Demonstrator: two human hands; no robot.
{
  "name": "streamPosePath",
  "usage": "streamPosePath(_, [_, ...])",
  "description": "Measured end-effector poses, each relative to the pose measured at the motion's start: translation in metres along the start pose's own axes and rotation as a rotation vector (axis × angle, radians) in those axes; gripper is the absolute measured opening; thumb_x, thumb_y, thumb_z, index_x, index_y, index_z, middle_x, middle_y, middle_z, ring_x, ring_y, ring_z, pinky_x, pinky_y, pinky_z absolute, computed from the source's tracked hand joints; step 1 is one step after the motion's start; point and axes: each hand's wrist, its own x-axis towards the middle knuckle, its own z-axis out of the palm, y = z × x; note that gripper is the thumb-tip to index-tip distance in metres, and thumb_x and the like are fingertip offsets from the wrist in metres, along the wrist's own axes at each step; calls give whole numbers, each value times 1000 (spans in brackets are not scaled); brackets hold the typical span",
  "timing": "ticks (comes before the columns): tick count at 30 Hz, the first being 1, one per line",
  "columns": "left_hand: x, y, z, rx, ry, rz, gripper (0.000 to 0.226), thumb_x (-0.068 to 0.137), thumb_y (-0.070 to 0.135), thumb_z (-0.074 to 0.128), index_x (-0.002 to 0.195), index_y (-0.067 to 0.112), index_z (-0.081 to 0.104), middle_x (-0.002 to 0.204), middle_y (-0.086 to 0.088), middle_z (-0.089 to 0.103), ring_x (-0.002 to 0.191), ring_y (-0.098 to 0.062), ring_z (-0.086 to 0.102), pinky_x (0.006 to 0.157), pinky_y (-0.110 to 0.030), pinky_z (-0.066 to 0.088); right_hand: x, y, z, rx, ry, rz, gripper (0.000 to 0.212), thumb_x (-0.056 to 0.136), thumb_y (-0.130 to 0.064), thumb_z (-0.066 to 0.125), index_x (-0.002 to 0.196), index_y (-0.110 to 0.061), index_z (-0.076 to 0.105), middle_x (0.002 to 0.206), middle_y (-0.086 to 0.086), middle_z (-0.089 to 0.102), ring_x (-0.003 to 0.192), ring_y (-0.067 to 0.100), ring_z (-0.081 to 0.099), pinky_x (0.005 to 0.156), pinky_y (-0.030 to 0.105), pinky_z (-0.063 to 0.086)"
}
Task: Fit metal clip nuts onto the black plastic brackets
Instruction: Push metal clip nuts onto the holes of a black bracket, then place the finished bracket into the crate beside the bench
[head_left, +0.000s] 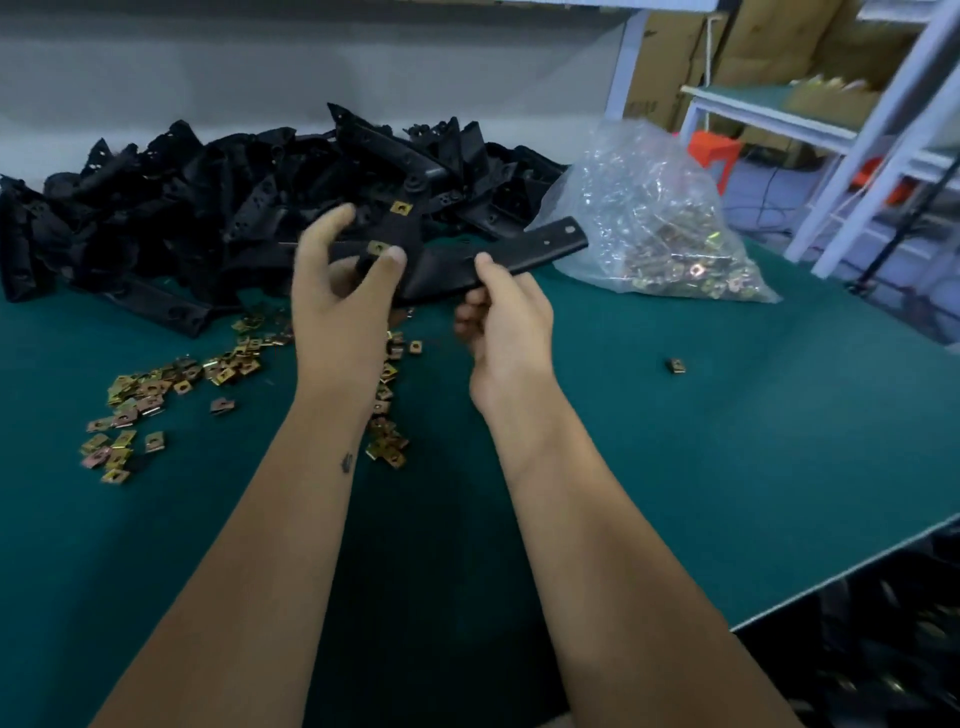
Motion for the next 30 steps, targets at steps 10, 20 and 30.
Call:
streamPosePath(10, [-159, 11, 156, -90, -240, -8, 30, 97, 14, 52, 124, 25, 46, 104, 16, 65, 94, 2, 63, 85, -21, 48, -33, -93, -140, -194, 475, -515, 16, 97, -10, 55, 83, -17, 57, 73, -4, 58, 63, 6, 53, 64, 20, 44])
streamPosePath(20, [-307, -17, 228, 198, -1034, -70, 34, 95, 32, 59, 127, 42, 56, 107, 23, 62, 93, 3, 58, 75, 0, 37, -115, -123, -356, -493, 973, -362, 16, 96, -19, 55, 91, -6, 62, 80, 6, 63, 72, 21, 59, 71, 35, 46])
streamPosePath(30, [-297, -33, 226, 259, -1313, -253, 26, 99, 23, 51, 91, 45, 63, 85, 22, 71, 81, 2, 66, 70, -23, 46, -160, -184, -465, -916, 1039, -92, 23, 94, -27, 61, 78, -13, 54, 60, 2, 43, 53, 20, 38, 54, 30, 30])
